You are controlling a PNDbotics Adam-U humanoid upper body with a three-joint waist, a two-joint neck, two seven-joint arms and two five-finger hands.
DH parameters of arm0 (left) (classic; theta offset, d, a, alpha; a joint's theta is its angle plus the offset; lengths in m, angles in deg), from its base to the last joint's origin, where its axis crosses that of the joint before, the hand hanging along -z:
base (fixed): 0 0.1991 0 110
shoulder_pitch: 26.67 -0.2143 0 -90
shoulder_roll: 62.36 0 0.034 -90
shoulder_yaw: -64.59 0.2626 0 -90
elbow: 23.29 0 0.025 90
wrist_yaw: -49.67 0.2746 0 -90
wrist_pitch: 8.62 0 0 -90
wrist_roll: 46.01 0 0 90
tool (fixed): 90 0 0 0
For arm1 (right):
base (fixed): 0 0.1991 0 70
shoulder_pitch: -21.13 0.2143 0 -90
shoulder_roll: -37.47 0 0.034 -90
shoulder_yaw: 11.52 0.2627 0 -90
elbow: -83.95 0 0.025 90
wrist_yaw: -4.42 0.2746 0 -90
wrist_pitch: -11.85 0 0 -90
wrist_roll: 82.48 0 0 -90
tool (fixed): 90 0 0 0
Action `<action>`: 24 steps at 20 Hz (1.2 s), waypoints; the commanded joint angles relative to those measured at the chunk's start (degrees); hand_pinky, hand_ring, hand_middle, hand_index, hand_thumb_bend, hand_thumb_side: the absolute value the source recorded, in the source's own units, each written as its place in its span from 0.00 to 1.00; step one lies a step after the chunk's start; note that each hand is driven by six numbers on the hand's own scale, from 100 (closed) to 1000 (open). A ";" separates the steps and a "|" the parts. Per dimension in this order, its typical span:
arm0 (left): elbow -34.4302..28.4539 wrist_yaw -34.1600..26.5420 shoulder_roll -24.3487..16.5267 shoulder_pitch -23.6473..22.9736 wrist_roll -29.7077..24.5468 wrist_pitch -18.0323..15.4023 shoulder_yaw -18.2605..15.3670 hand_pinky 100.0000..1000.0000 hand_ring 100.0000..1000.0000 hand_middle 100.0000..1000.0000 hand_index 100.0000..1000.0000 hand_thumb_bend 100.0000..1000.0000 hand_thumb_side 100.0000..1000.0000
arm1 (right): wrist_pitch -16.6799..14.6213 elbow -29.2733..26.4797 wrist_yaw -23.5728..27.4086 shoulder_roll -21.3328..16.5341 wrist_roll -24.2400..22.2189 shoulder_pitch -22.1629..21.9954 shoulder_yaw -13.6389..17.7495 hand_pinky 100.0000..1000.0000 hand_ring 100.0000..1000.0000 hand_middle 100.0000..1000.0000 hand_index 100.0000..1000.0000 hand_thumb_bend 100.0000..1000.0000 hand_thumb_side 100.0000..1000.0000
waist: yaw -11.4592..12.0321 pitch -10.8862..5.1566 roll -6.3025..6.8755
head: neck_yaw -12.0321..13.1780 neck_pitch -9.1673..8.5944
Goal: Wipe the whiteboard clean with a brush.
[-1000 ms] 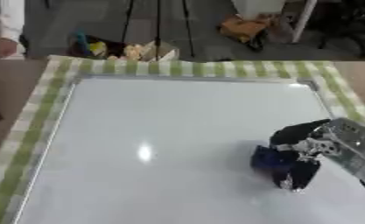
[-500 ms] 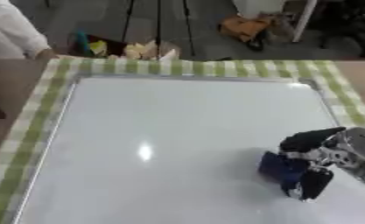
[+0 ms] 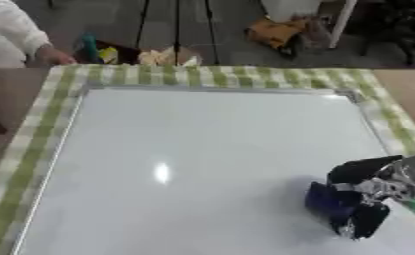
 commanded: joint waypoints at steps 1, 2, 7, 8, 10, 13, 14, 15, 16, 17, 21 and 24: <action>-1.03 0.09 -0.60 0.60 -0.06 -0.05 -0.08 0.36 0.79 0.74 0.66 0.00 0.94 | 0.14 -0.42 0.37 -2.10 -0.09 -0.30 0.62 0.21 0.42 0.14 0.12 0.00 0.28 | -0.19 -1.12 -0.05 | 0.36 0.18; -1.03 0.10 -0.61 0.58 -0.05 -0.04 -0.09 0.36 0.79 0.74 0.66 0.00 0.94 | 0.19 -1.04 0.60 -2.08 -0.09 -0.33 0.93 0.20 0.42 0.14 0.12 0.00 0.28 | -0.22 -1.16 -0.06 | 0.46 0.20; -1.03 0.20 -0.60 0.46 -0.05 -0.02 -0.15 0.36 0.79 0.74 0.66 0.00 0.94 | 1.14 -7.75 3.43 -1.76 -0.09 0.64 3.33 0.15 0.40 0.11 0.11 0.00 0.29 | -0.30 -1.50 -0.24 | 0.97 0.38; -1.03 0.22 -0.61 0.44 -0.04 -0.03 -0.18 0.36 0.79 0.73 0.66 0.00 0.94 | 1.59 -9.54 3.93 -1.79 -0.09 1.03 3.93 0.14 0.39 0.11 0.10 0.00 0.29 | -0.28 -1.61 -0.29 | 1.11 0.47; -1.03 0.22 -0.57 0.41 0.03 -0.05 -0.19 0.36 0.78 0.73 0.66 0.00 0.94 | 1.34 -11.25 5.12 -1.45 -0.09 3.00 4.66 0.12 0.38 0.10 0.10 0.00 0.29 | -0.15 -1.97 -0.46 | 1.18 0.87; -1.03 0.14 -0.43 0.39 -0.04 0.00 -0.01 0.36 0.78 0.73 0.66 0.00 0.94 | -0.13 -11.72 6.28 -0.44 -0.09 7.00 4.23 0.10 0.37 0.09 0.10 0.00 0.30 | 0.00 -2.62 -0.71 | 1.11 1.26; -1.03 0.09 -0.38 0.41 -0.14 0.01 0.11 0.36 0.78 0.73 0.66 0.00 0.94 | -0.35 -11.76 6.49 0.23 -0.09 8.61 3.50 0.10 0.37 0.09 0.10 0.00 0.30 | 0.18 -2.91 -0.83 | 0.94 1.53; -1.03 0.07 -0.36 0.42 -0.24 0.02 0.18 0.36 0.78 0.73 0.66 0.00 0.94 | -0.36 -11.77 6.60 0.79 -0.09 9.84 2.72 0.10 0.37 0.09 0.10 0.00 0.30 | 0.34 -3.13 -0.94 | 0.86 1.74; -1.03 0.19 -0.40 0.40 -0.33 0.10 0.17 0.36 0.78 0.73 0.66 0.00 0.94 | -0.28 -11.78 6.62 1.35 -0.09 10.91 1.86 0.10 0.37 0.09 0.10 0.00 0.49 | 0.53 -3.33 -1.04 | 0.77 1.92; -1.03 0.28 -0.36 0.39 -0.37 0.16 0.19 0.36 0.78 0.73 0.66 0.00 0.94 | -0.12 -11.79 6.65 1.91 -0.09 11.86 1.03 0.10 0.37 0.09 0.10 0.00 0.30 | 0.68 -3.52 -1.15 | 0.66 2.09; -1.03 -0.08 -0.21 0.38 -0.48 0.14 0.38 0.37 0.78 0.73 0.66 0.00 0.93 | 1.63 -11.76 6.34 4.42 -0.09 15.57 -2.11 0.10 0.37 0.09 0.10 0.00 0.30 | 1.32 -4.15 -1.58 | 0.09 2.31; -1.03 -0.23 -0.15 0.39 -0.58 0.16 0.43 0.37 0.78 0.73 0.66 0.00 0.94 | 2.94 -10.42 5.97 6.27 -0.09 18.16 -4.32 0.10 0.37 0.09 0.10 0.00 0.31 | 1.77 -4.31 -1.80 | -0.19 2.40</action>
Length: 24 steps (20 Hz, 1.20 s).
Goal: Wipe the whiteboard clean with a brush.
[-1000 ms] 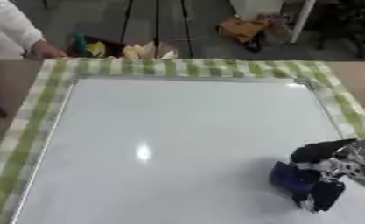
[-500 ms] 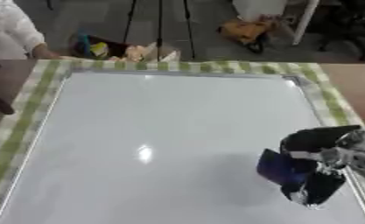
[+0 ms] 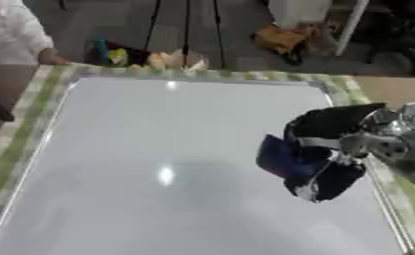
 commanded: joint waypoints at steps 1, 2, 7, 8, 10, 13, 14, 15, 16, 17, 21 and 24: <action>-1.03 -0.28 -0.13 0.46 -0.27 -0.03 0.45 0.37 0.78 0.73 0.66 0.00 0.94 | 1.16 1.19 -0.20 1.03 0.08 2.75 -1.63 0.10 0.37 0.09 0.10 0.00 0.31 | 0.23 -1.20 -0.04 | -0.49 0.46; -1.03 -0.30 -0.10 0.45 -0.32 -0.01 0.47 0.37 0.78 0.73 0.66 0.00 0.94 | 1.25 2.01 -0.30 1.84 0.08 3.71 -2.34 0.10 0.37 0.09 0.10 0.00 0.31 | 0.34 -1.20 -0.08 | -0.59 0.47; -1.03 -0.41 0.08 0.46 -0.45 0.05 0.55 0.37 0.78 0.73 0.66 0.00 0.94 | 0.88 5.92 -1.44 6.29 0.08 7.53 -5.69 0.10 0.37 0.09 0.10 0.00 0.33 | 0.63 -1.02 -0.10 | -0.79 0.32; -1.03 -0.43 0.11 0.45 -0.48 0.07 0.57 0.37 0.78 0.73 0.66 0.00 0.94 | 0.81 6.67 -1.76 7.09 0.08 8.09 -6.23 0.10 0.37 0.09 0.10 0.00 0.34 | 0.63 -0.99 -0.09 | -0.78 0.29; -1.03 -0.47 0.19 0.45 -0.52 0.05 0.62 0.37 0.78 0.73 0.66 0.00 0.94 | 0.79 8.25 -2.81 8.97 0.08 9.43 -7.23 0.10 0.37 0.10 0.10 0.00 0.36 | 0.70 -0.95 -0.07 | -0.71 0.26; -1.03 -0.55 0.28 0.44 -0.62 0.06 0.70 0.37 0.78 0.73 0.66 0.00 0.94 | 0.91 11.34 -4.72 11.68 0.08 11.31 -8.97 0.11 0.38 0.11 0.11 0.00 0.44 | 0.99 -0.90 -0.04 | -0.69 -0.01; -1.03 -0.57 0.30 0.42 -0.66 0.08 0.73 0.36 0.78 0.73 0.66 0.00 0.94 | 0.98 12.40 -5.51 12.55 0.08 11.89 -9.39 0.11 0.38 0.11 0.11 0.00 0.39 | 1.08 -0.88 -0.04 | -0.73 -0.10; -1.03 -0.60 0.33 0.42 -0.70 0.09 0.75 0.37 0.78 0.73 0.66 0.00 0.94 | 1.00 13.53 -6.29 13.53 0.08 12.46 -9.76 0.11 0.38 0.11 0.11 0.00 0.39 | 1.15 -0.85 -0.05 | -0.80 -0.16; -1.03 -0.62 0.36 0.44 -0.74 0.09 0.78 0.37 0.78 0.73 0.66 0.00 0.94 | 0.99 14.67 -6.92 14.43 0.08 12.95 -10.13 0.12 0.38 0.12 0.11 0.00 0.40 | 1.23 -0.84 -0.07 | -0.86 -0.19; -1.03 -0.64 0.38 0.45 -0.78 0.08 0.81 0.36 0.78 0.73 0.66 0.00 0.94 | 0.91 15.76 -7.49 15.24 0.08 13.39 -10.47 0.12 0.38 0.12 0.11 0.00 0.40 | 1.29 -0.81 -0.09 | -0.89 -0.22; -1.03 -0.67 0.44 0.50 -0.90 0.07 0.86 0.36 0.79 0.73 0.66 0.00 0.94 | 0.57 18.74 -9.58 18.12 0.08 14.80 -10.89 0.13 0.39 0.13 0.12 0.00 0.42 | 1.48 -0.65 -0.15 | -1.06 -0.40; -1.03 -0.67 0.45 0.54 -0.95 0.08 0.89 0.36 0.79 0.73 0.66 0.00 0.94 | 0.71 20.26 -12.01 20.10 0.08 15.78 -10.63 0.14 0.40 0.15 0.14 0.00 0.44 | 1.66 -0.53 -0.22 | -1.18 -0.47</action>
